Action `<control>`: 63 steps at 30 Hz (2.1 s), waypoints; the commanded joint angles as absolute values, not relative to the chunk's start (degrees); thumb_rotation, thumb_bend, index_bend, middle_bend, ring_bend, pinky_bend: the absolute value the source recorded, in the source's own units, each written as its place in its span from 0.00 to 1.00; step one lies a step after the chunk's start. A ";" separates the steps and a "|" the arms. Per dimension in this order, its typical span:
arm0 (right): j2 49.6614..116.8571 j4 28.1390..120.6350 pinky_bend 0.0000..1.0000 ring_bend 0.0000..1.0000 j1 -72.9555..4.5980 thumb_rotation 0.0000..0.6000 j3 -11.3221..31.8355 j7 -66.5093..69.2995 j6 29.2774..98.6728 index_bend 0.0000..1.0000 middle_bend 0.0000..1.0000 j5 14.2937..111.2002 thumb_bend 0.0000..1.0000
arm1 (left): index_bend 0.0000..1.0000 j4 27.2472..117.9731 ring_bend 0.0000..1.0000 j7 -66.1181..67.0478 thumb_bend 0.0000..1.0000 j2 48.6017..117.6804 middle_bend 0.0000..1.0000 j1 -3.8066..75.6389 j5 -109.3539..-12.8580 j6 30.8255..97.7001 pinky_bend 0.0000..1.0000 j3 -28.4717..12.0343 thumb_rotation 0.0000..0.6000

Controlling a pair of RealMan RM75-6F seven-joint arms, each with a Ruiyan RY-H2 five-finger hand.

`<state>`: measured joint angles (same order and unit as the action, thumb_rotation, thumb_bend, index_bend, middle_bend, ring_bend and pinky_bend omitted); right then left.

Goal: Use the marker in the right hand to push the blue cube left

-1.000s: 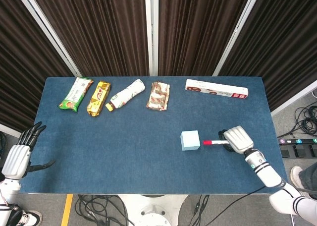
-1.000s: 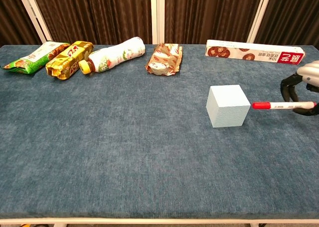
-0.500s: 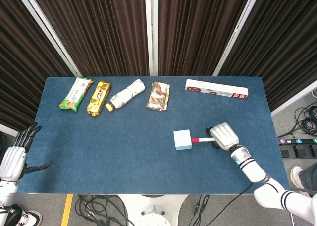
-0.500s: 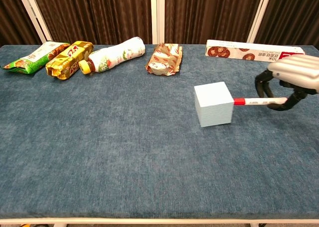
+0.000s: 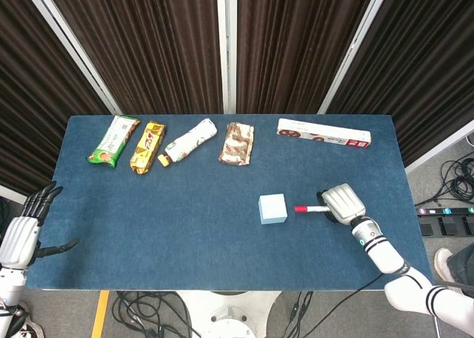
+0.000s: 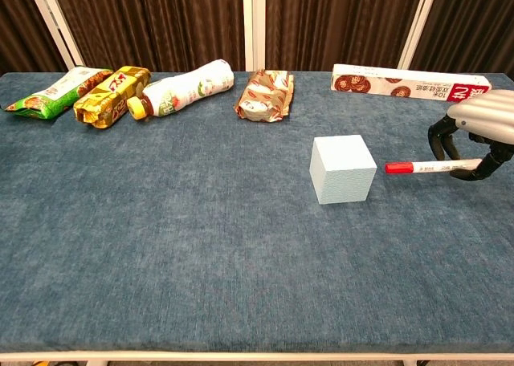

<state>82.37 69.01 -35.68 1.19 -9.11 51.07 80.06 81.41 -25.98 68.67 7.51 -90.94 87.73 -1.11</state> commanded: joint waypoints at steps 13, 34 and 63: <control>85.52 73.45 1.00 1.00 -39.85 1.00 4.91 -16.46 47.58 0.65 0.64 76.09 0.27 | 0.11 81.23 0.00 -27.20 0.04 68.30 0.02 7.11 -90.82 88.50 0.00 -1.30 1.00; 84.84 74.93 1.00 1.00 -39.78 1.00 4.35 -21.31 47.16 0.65 0.64 71.15 0.27 | 0.11 81.63 0.00 -27.46 0.04 67.75 0.02 7.04 -90.93 88.17 0.00 -1.11 1.00; 88.02 77.71 1.00 1.00 -43.82 1.00 5.21 -28.56 46.35 0.65 0.64 63.99 0.27 | 0.11 81.84 0.00 -26.44 0.04 67.79 0.02 7.05 -90.71 87.38 0.00 -0.89 1.00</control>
